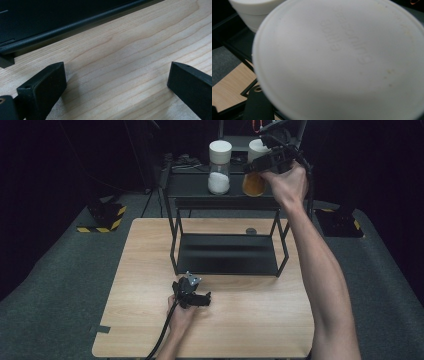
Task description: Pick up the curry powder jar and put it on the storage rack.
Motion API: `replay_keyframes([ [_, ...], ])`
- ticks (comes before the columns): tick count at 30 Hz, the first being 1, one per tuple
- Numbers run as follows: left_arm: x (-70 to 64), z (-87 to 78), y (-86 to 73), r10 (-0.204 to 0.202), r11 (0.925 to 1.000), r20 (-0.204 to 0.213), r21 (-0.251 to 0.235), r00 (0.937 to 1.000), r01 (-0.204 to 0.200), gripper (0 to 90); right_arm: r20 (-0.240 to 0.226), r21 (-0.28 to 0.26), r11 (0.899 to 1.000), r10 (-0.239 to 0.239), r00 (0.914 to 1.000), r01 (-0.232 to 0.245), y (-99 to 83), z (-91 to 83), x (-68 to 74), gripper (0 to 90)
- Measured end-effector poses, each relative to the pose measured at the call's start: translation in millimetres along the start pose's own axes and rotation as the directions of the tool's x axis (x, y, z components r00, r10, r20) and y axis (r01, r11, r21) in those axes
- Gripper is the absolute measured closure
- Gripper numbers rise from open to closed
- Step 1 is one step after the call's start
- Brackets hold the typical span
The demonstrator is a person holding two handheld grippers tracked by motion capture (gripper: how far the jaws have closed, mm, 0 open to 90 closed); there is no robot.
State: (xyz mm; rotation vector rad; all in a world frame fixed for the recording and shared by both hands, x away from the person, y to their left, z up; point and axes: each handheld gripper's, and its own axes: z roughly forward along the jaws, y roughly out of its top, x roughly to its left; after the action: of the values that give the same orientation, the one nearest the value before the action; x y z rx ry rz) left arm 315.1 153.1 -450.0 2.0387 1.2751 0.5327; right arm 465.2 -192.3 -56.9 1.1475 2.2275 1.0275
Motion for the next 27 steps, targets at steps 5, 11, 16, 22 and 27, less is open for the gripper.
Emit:
replay_keyframes([
  [5, -0.4, 0.0, -0.1, -0.001, 1.0, -0.001, -0.001, 1.0, 0.001, 1.9, 0.024, 0.023, 0.999, 0.03, 0.9992, -0.031, 7.8, 13.2, 1.2, 32.8],
  [11, -0.4, 0.0, -0.1, 0.0, 1.0, -0.002, 0.0, 1.0, 0.0, 1.9, 0.035, 0.027, 0.997, 0.072, 0.9968, -0.073, 10.8, 21.3, -6.1, 32.8],
  [16, -0.5, 0.1, -0.1, -0.001, 1.0, -0.002, -0.001, 1.0, 0.001, 1.9, 0.062, 0.035, 0.995, 0.09, 0.994, -0.092, 13.2, 23.9, -8.3, 32.8],
  [22, -0.4, 0.1, -0.1, 0.0, 1.0, -0.001, 0.0, 1.0, 0.0, 1.9, 0.064, 0.038, 0.994, 0.097, 0.9932, -0.1, 13.8, 27.7, -9.6, 32.8],
  [27, -0.6, 0.0, -0.1, 0.0, 1.0, -0.002, 0.0, 1.0, 0.0, 1.9, 0.062, 0.057, 0.994, 0.086, 0.9943, -0.09, 16.7, 33.8, -7.3, 32.8],
])
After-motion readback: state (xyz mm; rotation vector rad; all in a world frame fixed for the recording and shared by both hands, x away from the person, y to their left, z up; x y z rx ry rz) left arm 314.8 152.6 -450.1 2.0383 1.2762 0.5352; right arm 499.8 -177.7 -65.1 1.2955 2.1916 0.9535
